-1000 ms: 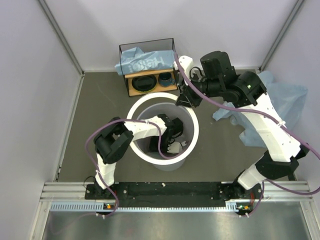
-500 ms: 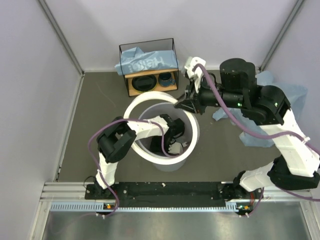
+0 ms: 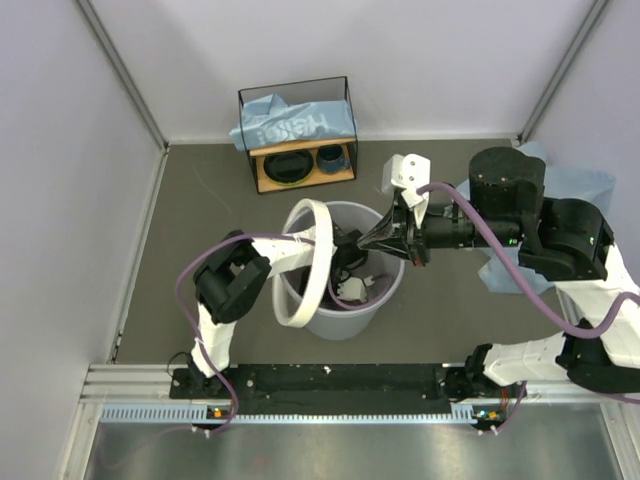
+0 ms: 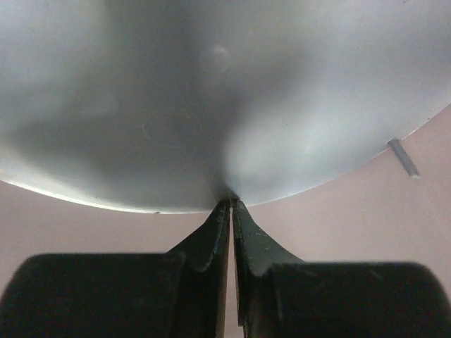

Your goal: Put the trash bags into the trash bin

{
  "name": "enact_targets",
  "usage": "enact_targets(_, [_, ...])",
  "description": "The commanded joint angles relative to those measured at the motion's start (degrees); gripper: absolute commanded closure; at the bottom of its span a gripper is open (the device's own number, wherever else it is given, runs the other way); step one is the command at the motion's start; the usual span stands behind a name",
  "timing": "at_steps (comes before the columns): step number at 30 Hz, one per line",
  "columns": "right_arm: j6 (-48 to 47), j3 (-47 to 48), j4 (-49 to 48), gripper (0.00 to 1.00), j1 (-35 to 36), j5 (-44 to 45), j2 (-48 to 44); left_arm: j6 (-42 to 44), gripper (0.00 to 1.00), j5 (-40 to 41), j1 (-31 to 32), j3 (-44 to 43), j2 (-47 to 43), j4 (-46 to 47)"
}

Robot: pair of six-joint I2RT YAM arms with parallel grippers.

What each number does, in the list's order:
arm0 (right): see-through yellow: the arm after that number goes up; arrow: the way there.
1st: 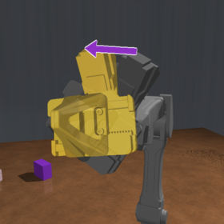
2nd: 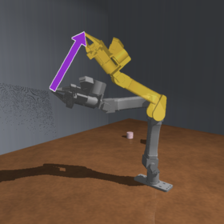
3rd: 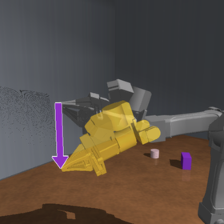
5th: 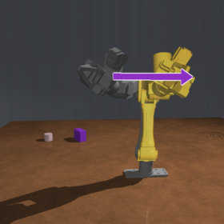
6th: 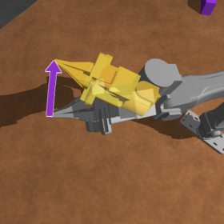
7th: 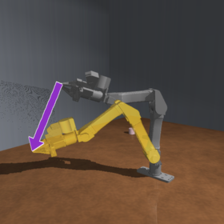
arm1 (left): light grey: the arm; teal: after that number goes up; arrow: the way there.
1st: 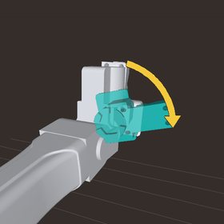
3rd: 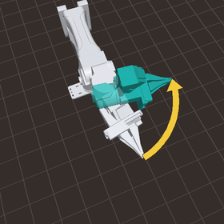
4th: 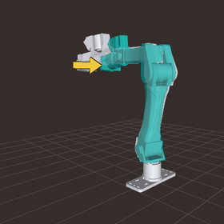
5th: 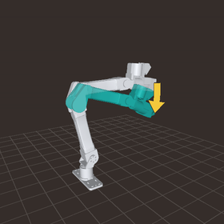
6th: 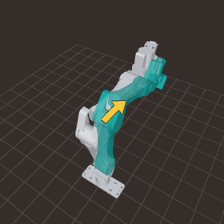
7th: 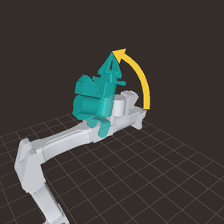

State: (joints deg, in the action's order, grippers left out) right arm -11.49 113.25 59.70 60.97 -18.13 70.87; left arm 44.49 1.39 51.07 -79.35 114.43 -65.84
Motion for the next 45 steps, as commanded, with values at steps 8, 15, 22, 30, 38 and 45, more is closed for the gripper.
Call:
enact_targets(8, [6.6,-2.0,-2.7,0.5,-3.6,-2.1,2.3,-3.9,0.79,4.7,-0.4,-2.4,-4.0,-6.4])
enact_targets(15, [7.0,-3.2,-2.3,0.35,-11.1,-8.3,3.0,-3.4,0.58,6.0,-0.5,-1.1,-9.5,-5.5])
enact_targets(22, [9.1,-6.2,-2.4,0.33,-19.9,-12.3,4.9,-0.8,0.54,0.3,-1.1,-1.4,-15.1,-2.5])
enact_targets(30, [9.8,-6.0,-2.2,0.2,-24.4,-15.2,6.5,3.0,0.51,-8.4,-2.9,-4.8,-19.6,-2.5])
enact_targets(38, [9.7,-6.9,-2.3,0.16,-25.4,-14.7,6.9,5.2,0.43,-10.3,-3.6,-8.8,-23.5,-8.2])
enact_targets(45, [9.2,-3.8,-2.3,0.15,-25.8,-14.8,7.5,5.2,0.42,-10.9,-3.5,-14.3,-27.1,-12.8])
